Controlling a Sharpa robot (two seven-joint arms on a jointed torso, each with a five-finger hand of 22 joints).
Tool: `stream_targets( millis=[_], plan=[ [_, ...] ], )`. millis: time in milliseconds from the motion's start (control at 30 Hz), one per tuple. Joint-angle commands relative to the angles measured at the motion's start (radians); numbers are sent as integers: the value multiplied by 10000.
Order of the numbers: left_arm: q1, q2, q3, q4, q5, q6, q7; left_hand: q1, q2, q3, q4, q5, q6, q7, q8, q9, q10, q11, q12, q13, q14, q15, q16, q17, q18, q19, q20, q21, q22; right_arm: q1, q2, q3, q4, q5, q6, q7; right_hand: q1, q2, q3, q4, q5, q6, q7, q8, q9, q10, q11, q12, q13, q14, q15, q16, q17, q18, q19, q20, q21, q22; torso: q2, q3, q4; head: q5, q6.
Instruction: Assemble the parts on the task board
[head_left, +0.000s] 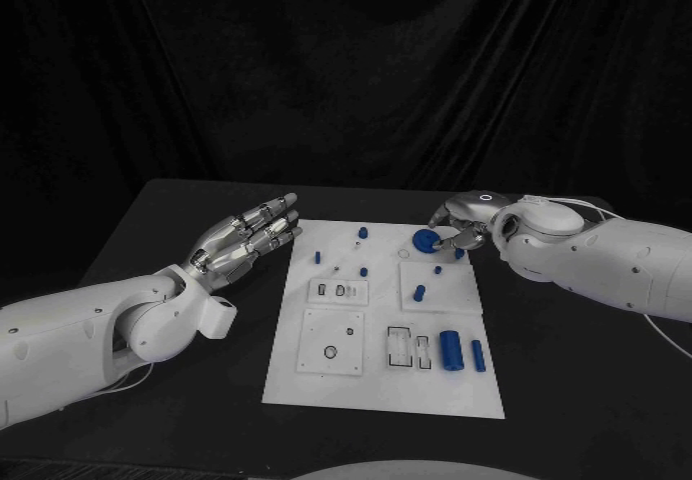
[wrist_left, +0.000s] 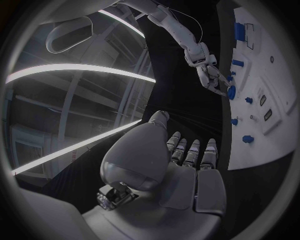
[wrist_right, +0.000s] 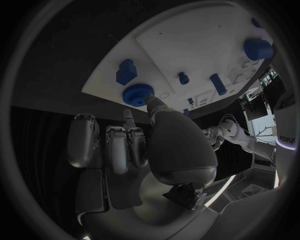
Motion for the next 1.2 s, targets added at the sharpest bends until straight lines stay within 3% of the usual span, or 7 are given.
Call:
stream_targets(
  millis=[33,233,667,767,867,1200],
  plan=[
    [-14,22,8,5,22,172,65,127,-8,45,0,62,47,55,68,15,-68,24,22,-11,-3,91,34,9,166,-4,48,12,-12,-68,45,4,-56,-1,68,-121,104,22,-5,-51,-49,99,-6,70,31,1046,30,34,2628,1065,-13,26,2629,-169,81,22,73,1120,2,-7,32,-25,-14],
    [-17,38,7,-7,22,200,54,131,-11,55,-9,68,51,60,69,15,-71,25,21,-11,-6,93,31,8,165,-7,48,10,-13,-122,129,4,-151,-1,61,-75,163,38,8,-100,-66,209,12,151,98,1046,46,34,2628,1065,-3,26,2629,-159,61,34,41,1113,-10,-25,32,-31,-17],
    [-22,86,7,-44,22,247,20,134,-11,67,-18,73,44,63,68,14,-77,27,17,-13,-8,94,28,7,165,-9,49,8,-14,-172,336,4,-312,-1,101,23,215,130,33,-160,112,524,10,429,353,1046,49,34,2628,1065,6,26,2629,-138,11,50,-42,1103,-20,-20,25,-44,-5],
    [-23,86,7,-42,22,253,3,134,-11,67,-18,73,44,63,68,14,-77,27,17,-13,-8,94,28,7,165,-9,49,8,-14,-184,369,4,-357,-1,175,55,60,266,50,-61,550,614,-5,571,506,1046,35,34,2628,1065,1,26,2629,-126,-19,44,-95,1099,-20,-21,26,-37,-8],
    [-23,79,7,-40,22,255,-16,134,-11,67,-18,73,44,63,68,14,-77,27,17,-13,-8,94,28,7,165,-9,49,8,-14,-201,399,4,-414,-1,267,81,67,401,147,-96,968,919,-75,901,783,1046,-22,34,2628,1065,-36,26,2629,-109,-61,16,-171,1092,-20,-24,16,-23,-20],
    [-25,95,7,-46,22,282,-51,139,-9,84,-29,77,34,65,67,12,-81,32,17,-13,-11,96,26,6,163,-8,49,8,-14,-283,470,5,-526,-1,388,143,120,464,228,-310,1277,1279,-171,1542,1428,1046,-93,34,2628,1065,-99,26,2629,-94,-104,-38,-278,1100,-17,-24,29,-42,-30]
  ],
)
